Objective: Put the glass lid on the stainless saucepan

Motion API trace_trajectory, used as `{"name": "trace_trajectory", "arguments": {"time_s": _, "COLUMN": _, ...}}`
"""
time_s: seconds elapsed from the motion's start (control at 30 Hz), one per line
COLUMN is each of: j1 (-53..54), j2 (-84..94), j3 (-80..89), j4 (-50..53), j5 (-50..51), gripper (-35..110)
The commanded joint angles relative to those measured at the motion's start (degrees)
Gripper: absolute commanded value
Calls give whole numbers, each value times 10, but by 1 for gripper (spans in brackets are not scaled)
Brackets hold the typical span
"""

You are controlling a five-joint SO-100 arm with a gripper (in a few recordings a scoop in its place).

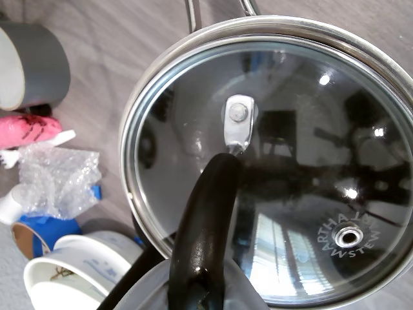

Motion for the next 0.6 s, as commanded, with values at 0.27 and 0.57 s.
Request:
{"name": "trace_trajectory", "arguments": {"time_s": 0.27, "j1": 8, "j2": 51, "j3": -42, "j4": 17, "j5": -5, "gripper": 14}}
{"name": "trace_trajectory", "arguments": {"time_s": 0.57, "j1": 8, "j2": 120, "j3": 15, "j4": 25, "j5": -5, "gripper": 15}}
